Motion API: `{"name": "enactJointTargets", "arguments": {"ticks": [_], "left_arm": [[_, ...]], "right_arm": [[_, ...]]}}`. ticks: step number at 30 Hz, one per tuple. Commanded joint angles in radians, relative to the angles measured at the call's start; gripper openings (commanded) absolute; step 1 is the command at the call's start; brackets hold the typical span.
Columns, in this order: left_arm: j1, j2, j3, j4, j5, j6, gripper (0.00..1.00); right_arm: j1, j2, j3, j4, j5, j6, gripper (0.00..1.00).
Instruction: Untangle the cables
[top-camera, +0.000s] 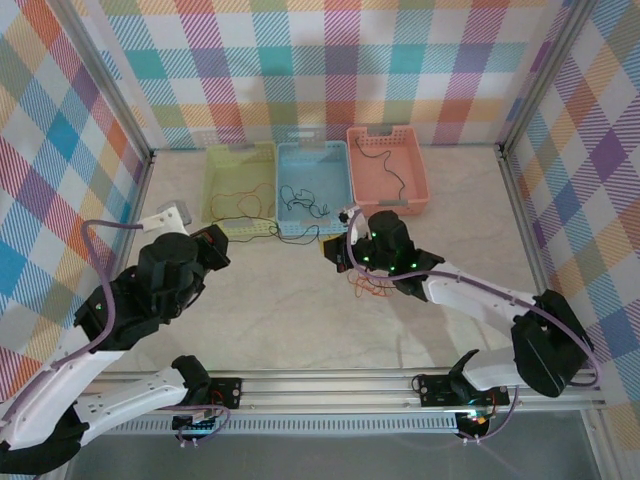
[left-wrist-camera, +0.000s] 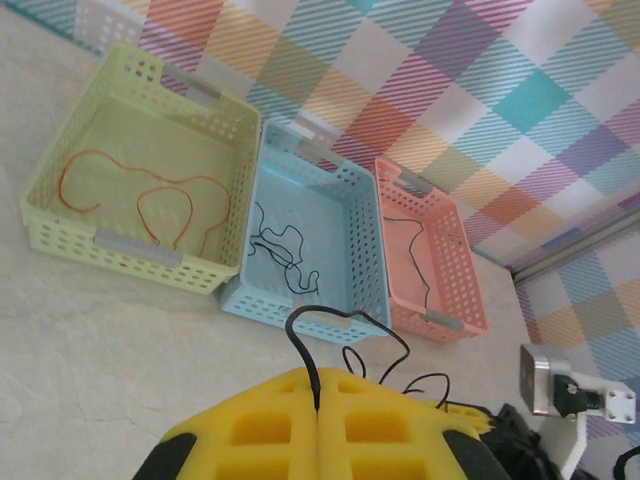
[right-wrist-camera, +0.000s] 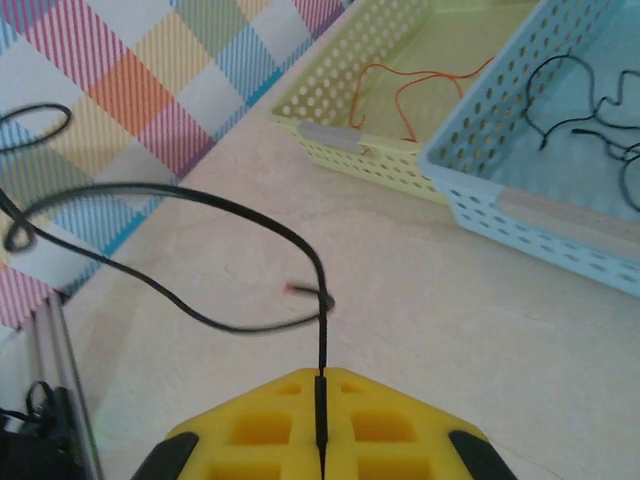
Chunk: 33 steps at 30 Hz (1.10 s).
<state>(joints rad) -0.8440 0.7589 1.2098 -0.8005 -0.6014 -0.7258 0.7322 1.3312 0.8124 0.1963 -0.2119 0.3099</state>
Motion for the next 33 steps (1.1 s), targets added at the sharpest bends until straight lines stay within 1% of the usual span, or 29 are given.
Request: {"name": "enactJointTargets", "arguments": {"ticks": [1, 3, 7, 13, 18, 19, 20, 22, 23, 25, 26, 30, 33], "left_arm": [[-0.008, -0.03, 0.032, -0.051, -0.022, 0.12, 0.0], [-0.009, -0.039, 0.039, -0.055, -0.023, 0.159, 0.0], [-0.009, -0.047, 0.046, -0.049, 0.018, 0.221, 0.0], [-0.007, -0.049, 0.045, -0.052, 0.018, 0.248, 0.0], [-0.008, -0.038, 0.037, -0.037, 0.051, 0.273, 0.0], [-0.009, -0.036, 0.032, -0.026, 0.069, 0.281, 0.0], [-0.008, -0.031, 0.028, -0.013, 0.088, 0.287, 0.0], [-0.008, -0.011, 0.027, 0.004, 0.11, 0.29, 0.0], [-0.008, 0.005, 0.031, 0.013, 0.114, 0.292, 0.0], [-0.008, 0.043, 0.043, 0.035, 0.117, 0.306, 0.0], [-0.009, 0.068, 0.056, 0.044, 0.118, 0.311, 0.0], [-0.003, 0.175, 0.118, 0.095, 0.133, 0.34, 0.0], [0.024, 0.288, 0.18, 0.137, 0.142, 0.376, 0.0]], "right_arm": [[-0.018, -0.059, -0.028, -0.095, 0.037, -0.142, 0.0], [-0.035, -0.08, -0.045, -0.1, 0.037, -0.162, 0.0], [-0.057, -0.109, -0.061, -0.126, 0.048, -0.205, 0.0], [-0.082, -0.15, -0.083, -0.138, 0.063, -0.22, 0.0], [-0.098, -0.172, -0.102, -0.13, 0.052, -0.207, 0.0], [-0.099, -0.175, -0.104, -0.124, 0.04, -0.205, 0.05], [-0.099, -0.179, -0.103, -0.121, 0.029, -0.199, 0.2], [-0.099, -0.189, -0.101, -0.109, 0.007, -0.196, 0.57], [-0.099, -0.195, -0.097, -0.11, 0.004, -0.196, 0.67], [-0.099, -0.211, -0.086, -0.126, 0.033, -0.196, 0.76], [-0.098, -0.22, -0.085, -0.136, 0.067, -0.196, 0.78], [-0.101, -0.241, -0.135, -0.102, 0.193, -0.17, 0.79], [-0.102, -0.239, -0.224, -0.002, 0.267, -0.146, 0.79]]}}
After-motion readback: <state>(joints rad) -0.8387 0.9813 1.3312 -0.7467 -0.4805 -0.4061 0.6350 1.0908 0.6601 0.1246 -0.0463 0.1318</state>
